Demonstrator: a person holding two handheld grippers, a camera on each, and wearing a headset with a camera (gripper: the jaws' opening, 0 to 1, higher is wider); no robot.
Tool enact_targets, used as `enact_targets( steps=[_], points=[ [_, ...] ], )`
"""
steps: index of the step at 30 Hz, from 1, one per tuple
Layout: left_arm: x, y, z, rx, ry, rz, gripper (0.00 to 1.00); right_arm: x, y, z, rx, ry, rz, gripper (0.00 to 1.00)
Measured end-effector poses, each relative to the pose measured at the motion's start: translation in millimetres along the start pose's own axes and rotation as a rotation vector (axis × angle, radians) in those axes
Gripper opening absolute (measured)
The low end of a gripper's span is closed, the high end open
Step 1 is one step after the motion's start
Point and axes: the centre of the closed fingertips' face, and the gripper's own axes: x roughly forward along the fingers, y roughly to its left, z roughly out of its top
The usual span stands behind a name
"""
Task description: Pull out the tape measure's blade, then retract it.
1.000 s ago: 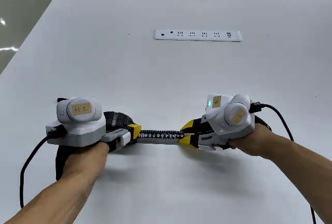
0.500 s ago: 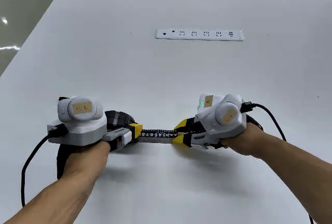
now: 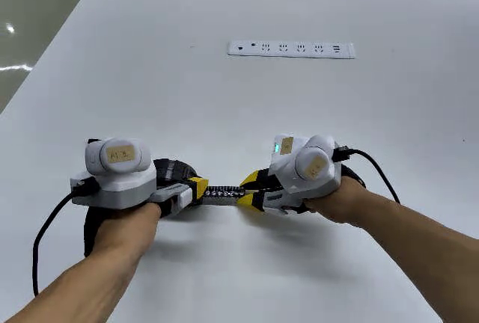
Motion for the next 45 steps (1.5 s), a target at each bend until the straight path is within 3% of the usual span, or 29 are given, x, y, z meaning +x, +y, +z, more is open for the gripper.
enact_targets(
  steps=[45],
  points=[
    [0.2, 1.1, 0.4, -0.022, 0.006, -0.009, 0.59, 37.7, 6.1, 31.1, -0.055, -0.011, 0.025, 0.10]
  ],
)
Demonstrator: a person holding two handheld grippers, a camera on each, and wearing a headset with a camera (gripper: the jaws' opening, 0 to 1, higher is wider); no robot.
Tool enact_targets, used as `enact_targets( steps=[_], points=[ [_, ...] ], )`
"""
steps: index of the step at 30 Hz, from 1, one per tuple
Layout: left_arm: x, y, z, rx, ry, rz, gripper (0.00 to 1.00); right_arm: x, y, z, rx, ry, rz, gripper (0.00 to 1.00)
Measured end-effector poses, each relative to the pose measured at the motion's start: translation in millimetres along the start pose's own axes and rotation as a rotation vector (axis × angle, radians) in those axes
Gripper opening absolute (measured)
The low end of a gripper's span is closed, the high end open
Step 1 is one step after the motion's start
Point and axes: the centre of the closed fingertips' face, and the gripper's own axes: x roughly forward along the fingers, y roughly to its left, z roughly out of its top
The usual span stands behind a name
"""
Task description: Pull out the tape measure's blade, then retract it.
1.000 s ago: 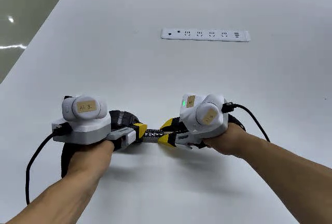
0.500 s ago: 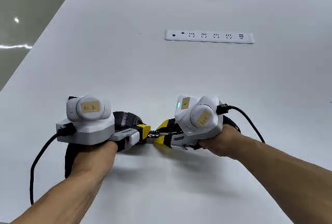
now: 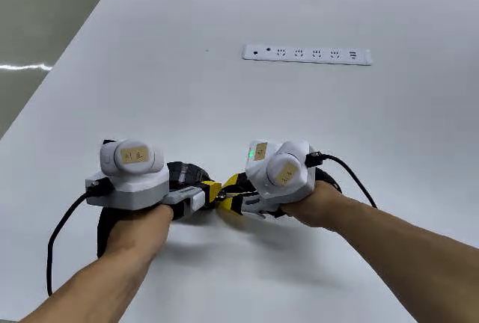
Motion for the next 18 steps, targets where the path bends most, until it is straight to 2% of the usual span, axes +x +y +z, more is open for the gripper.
enact_targets(
  steps=[18],
  points=[
    [0.0, -0.9, -0.5, 0.002, 0.006, 0.000, 0.60, 1.3, 0.6, 1.0, -0.027, 0.012, 0.007, 0.11]
  ],
)
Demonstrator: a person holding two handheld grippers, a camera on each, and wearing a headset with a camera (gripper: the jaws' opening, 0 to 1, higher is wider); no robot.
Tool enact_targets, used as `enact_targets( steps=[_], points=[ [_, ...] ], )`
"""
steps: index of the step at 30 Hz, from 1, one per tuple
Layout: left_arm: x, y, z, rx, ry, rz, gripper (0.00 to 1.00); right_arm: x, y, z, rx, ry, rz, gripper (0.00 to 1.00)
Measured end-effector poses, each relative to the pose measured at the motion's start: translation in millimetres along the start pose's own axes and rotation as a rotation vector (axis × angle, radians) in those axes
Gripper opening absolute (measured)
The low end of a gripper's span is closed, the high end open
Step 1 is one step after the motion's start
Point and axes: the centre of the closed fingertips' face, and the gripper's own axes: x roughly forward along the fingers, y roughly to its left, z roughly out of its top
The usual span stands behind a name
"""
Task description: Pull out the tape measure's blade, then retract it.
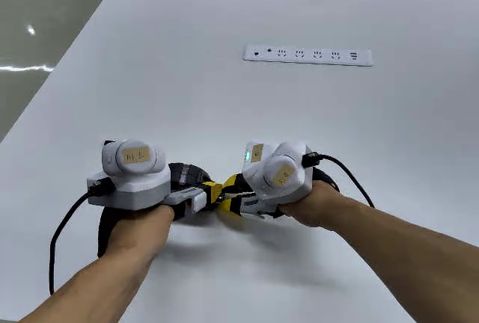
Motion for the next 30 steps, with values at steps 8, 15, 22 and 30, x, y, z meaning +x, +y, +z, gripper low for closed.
enact_targets(
  steps=[8, 15, 22, 30],
  points=[
    [-0.4, -0.6, -0.3, 0.004, 0.012, -0.003, 0.62, 0.4, 0.8, 0.2, -0.018, 0.015, 0.003, 0.12],
    [0.1, -0.4, -0.2, -0.005, 0.018, -0.004, 0.62, 0.5, 1.1, 0.2, -0.025, 0.025, 0.006, 0.12],
    [1.2, 0.0, 0.3, -0.005, 0.021, -0.008, 0.63, -1.8, 1.6, -1.5, -0.030, 0.035, 0.008, 0.12],
    [-1.1, 1.5, -1.5, -0.006, 0.026, -0.008, 0.65, -5.8, 2.4, -4.5, -0.018, 0.040, 0.003, 0.14]
  ],
)
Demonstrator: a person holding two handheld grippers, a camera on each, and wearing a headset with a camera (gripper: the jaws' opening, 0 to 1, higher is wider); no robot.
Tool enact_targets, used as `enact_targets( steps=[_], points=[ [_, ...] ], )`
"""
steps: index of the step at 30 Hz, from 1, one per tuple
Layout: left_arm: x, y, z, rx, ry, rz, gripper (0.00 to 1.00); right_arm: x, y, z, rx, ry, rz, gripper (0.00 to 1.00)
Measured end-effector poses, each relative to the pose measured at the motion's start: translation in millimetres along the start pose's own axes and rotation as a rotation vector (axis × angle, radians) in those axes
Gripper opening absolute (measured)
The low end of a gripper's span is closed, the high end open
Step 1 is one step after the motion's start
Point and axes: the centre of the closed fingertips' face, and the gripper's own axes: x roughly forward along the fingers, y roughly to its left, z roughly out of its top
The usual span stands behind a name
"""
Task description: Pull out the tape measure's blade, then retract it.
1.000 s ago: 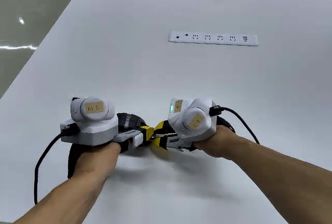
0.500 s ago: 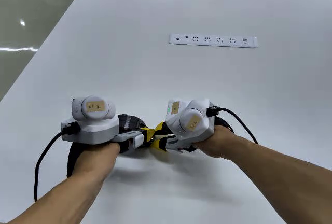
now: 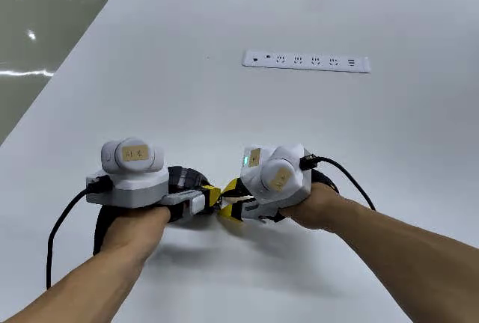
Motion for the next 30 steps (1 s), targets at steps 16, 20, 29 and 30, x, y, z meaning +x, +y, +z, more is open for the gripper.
enact_targets(
  steps=[16, 20, 29, 30],
  points=[
    [-9.5, 4.4, -2.4, 0.046, -0.004, -0.015, 0.69, -20.7, 4.6, -7.4, 0.038, 0.004, -0.031, 0.20],
    [-11.4, 3.7, -3.4, 0.061, -0.009, -0.022, 0.70, -26.9, 5.2, -9.6, 0.047, 0.005, -0.041, 0.22],
    [-19.1, 3.2, -6.1, 0.094, -0.019, -0.039, 0.71, -42.0, 8.6, -16.3, 0.076, 0.007, -0.064, 0.26],
    [-20.1, 3.4, -6.3, 0.098, -0.019, -0.040, 0.71, -43.4, 9.0, -17.0, 0.079, 0.007, -0.066, 0.27]
  ],
)
